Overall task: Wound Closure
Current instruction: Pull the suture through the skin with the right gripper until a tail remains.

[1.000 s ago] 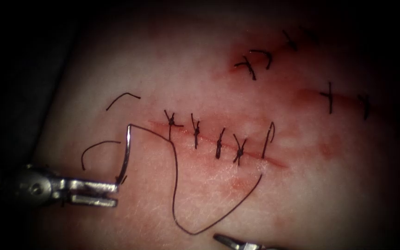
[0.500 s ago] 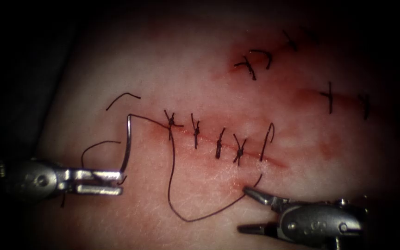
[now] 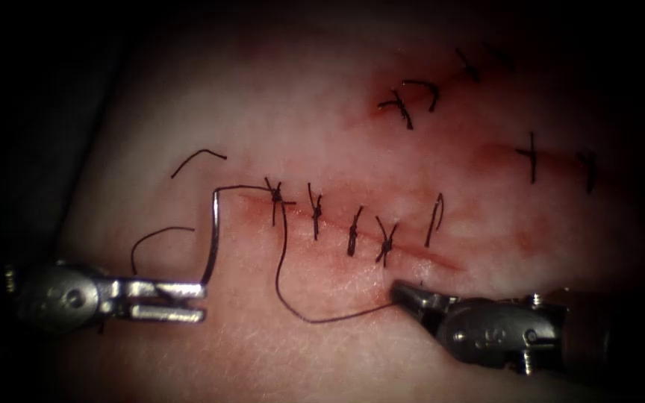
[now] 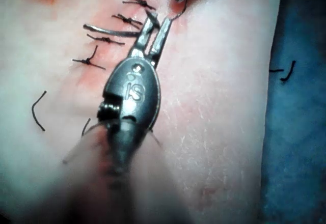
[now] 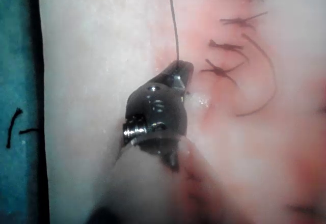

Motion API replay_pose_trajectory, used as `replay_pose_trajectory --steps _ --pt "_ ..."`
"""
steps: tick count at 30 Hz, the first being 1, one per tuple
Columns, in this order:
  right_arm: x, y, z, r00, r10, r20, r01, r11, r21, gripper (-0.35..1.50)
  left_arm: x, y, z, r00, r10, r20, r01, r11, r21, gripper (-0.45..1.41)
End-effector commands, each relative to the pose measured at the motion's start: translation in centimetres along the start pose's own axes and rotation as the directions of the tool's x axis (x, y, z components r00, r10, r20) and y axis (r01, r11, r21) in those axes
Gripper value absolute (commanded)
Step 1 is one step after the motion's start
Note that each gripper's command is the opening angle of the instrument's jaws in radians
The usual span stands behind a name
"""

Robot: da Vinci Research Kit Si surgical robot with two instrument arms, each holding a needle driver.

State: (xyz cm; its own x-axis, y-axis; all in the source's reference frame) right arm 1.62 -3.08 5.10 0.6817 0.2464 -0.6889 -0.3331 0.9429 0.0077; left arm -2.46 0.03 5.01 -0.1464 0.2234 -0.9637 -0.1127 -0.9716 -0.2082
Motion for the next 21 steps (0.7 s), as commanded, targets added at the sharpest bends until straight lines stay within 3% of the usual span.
replay_pose_trajectory --steps 1,9,21 --pt "0.03 -0.13 0.04 1.0 0.013 -0.004 -0.013 1.0 0.005 -0.35 -0.06 0.01 0.06 1.0 -0.001 -0.001 0.001 1.0 -0.002 -0.45" --pt "0.25 -0.32 -0.17 0.975 0.222 -0.016 -0.22 0.972 0.079 -0.35 -0.08 0.01 0.07 1.0 0.0 -0.001 0.0 1.0 -0.002 -0.45" --pt "0.26 -0.4 -0.2 0.973 0.229 -0.01 -0.227 0.97 0.092 -0.35 -0.16 0.08 0.08 1.0 0.01 -0.001 -0.01 1.0 -0.001 -0.45"
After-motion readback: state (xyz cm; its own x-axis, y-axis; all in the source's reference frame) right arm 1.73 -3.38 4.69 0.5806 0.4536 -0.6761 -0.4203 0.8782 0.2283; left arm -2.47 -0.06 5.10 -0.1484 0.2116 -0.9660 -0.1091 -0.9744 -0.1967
